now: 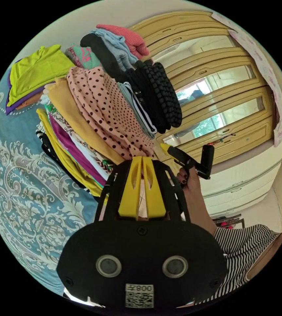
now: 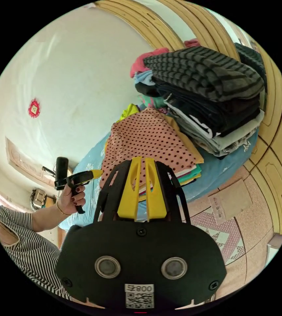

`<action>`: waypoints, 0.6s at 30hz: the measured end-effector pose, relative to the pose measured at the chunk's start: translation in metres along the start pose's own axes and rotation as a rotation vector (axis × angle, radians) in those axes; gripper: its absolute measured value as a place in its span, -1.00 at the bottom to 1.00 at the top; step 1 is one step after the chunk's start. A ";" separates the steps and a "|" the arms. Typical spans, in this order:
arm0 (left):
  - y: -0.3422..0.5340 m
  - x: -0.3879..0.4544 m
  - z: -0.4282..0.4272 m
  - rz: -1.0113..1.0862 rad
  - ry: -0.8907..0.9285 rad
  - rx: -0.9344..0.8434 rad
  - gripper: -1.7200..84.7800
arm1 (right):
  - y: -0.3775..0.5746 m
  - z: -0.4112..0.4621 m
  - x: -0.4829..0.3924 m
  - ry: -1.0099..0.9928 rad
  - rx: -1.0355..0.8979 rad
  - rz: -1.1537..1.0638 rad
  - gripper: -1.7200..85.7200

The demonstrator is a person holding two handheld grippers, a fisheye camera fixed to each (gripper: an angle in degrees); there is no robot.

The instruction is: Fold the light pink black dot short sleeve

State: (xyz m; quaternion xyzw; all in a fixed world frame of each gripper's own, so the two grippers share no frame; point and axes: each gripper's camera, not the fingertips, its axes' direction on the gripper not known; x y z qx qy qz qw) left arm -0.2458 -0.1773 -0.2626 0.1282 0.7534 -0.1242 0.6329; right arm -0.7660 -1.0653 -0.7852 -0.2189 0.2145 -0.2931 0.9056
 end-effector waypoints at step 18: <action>0.052 -0.082 -0.077 -0.068 0.054 0.105 -0.93 | 0.082 0.065 -0.160 -0.058 0.092 -0.174 -0.96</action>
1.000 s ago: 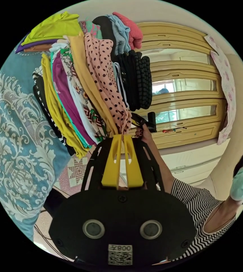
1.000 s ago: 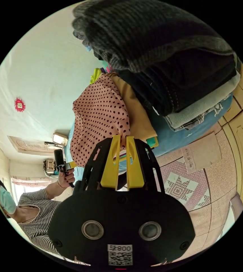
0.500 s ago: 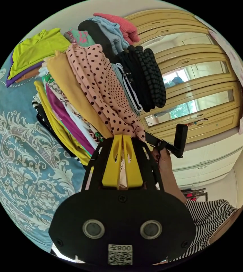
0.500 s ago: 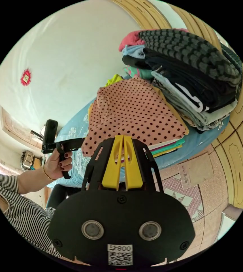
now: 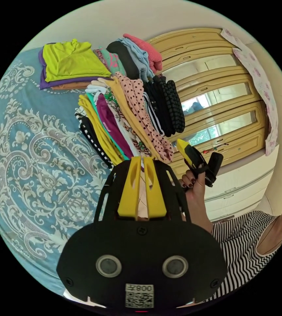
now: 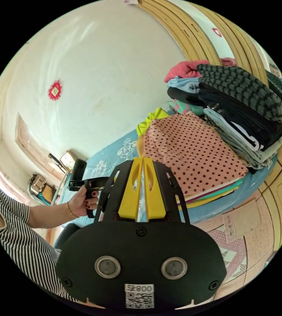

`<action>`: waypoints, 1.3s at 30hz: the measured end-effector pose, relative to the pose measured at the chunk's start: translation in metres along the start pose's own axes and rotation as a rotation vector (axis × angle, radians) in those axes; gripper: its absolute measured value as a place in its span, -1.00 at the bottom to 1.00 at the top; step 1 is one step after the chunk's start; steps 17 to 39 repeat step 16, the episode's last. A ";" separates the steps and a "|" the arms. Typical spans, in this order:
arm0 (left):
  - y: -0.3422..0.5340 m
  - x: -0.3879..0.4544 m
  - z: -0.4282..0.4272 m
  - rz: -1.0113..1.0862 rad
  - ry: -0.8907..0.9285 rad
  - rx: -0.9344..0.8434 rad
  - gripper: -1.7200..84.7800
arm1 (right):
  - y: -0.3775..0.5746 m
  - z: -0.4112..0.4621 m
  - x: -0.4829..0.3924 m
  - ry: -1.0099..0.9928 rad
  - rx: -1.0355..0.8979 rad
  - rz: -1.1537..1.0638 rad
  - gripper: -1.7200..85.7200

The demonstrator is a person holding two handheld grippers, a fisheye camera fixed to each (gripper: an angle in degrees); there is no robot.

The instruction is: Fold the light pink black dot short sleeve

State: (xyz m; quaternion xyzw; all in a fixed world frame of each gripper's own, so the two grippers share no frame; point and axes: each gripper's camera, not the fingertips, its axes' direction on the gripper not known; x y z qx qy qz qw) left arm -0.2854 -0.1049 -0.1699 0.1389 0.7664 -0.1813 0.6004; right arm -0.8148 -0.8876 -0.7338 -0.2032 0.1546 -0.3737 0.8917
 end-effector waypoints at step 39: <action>-0.089 -0.142 -0.096 -0.081 -0.235 0.124 -0.82 | 0.118 0.316 -0.157 0.080 -0.543 -0.135 -0.96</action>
